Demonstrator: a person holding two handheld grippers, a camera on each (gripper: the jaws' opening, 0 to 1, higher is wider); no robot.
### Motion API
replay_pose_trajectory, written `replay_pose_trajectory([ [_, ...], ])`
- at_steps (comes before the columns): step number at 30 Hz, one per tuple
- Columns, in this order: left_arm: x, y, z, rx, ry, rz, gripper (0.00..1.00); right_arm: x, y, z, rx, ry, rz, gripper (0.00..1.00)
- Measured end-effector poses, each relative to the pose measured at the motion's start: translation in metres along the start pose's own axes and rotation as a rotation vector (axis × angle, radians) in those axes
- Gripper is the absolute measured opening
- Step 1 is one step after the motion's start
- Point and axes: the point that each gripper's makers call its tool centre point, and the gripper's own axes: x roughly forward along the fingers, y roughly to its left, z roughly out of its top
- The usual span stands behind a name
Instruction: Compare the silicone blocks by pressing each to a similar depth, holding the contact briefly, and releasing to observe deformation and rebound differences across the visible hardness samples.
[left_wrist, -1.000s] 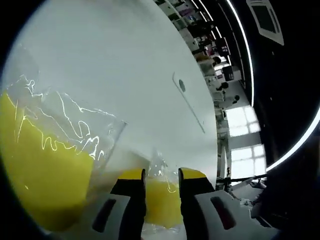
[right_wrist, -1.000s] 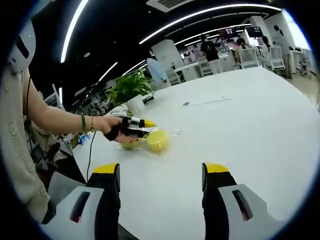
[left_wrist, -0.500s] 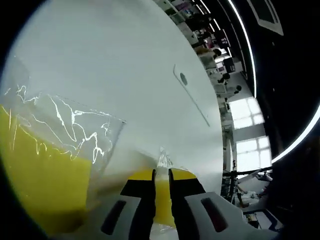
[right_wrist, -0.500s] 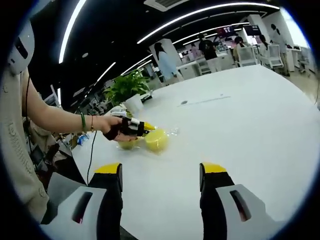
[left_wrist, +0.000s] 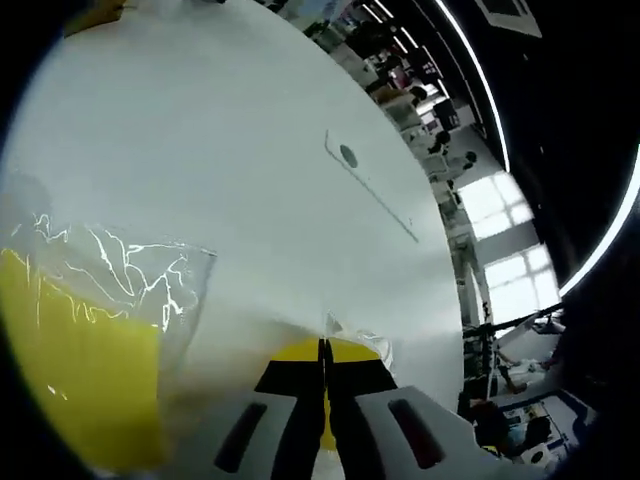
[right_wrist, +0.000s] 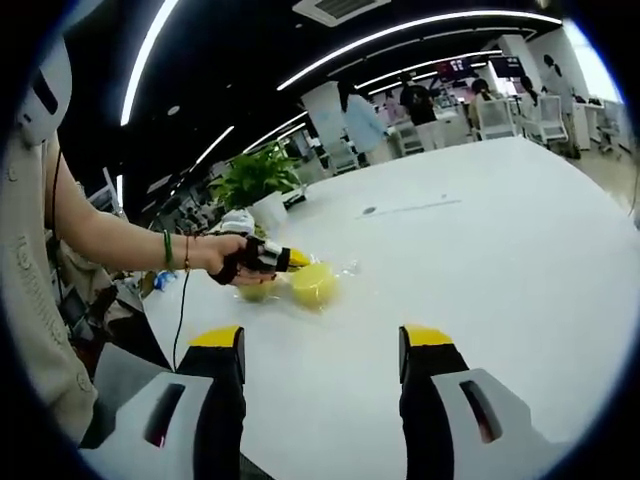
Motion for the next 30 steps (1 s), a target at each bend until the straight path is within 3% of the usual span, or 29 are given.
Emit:
replay_pose_trajectory([
  [3,-0.005,-0.01,0.001,0.009,-0.004,-0.027,0.0,-0.002,0.001,0.001,-0.002,-0.003,-0.001,0.57],
  [6,-0.01,-0.021,0.0,0.127,-0.018,-0.04,0.0,-0.003,0.003,0.002,-0.009,-0.003,0.002,0.55],
  [13,-0.018,-0.044,-0.003,0.272,-0.048,-0.055,0.0,-0.01,0.012,0.009,-0.03,-0.025,0.01,0.55],
  [30,-0.051,-0.092,-0.021,0.473,-0.056,-0.117,0.0,-0.027,0.026,0.02,-0.078,-0.06,0.008,0.54],
])
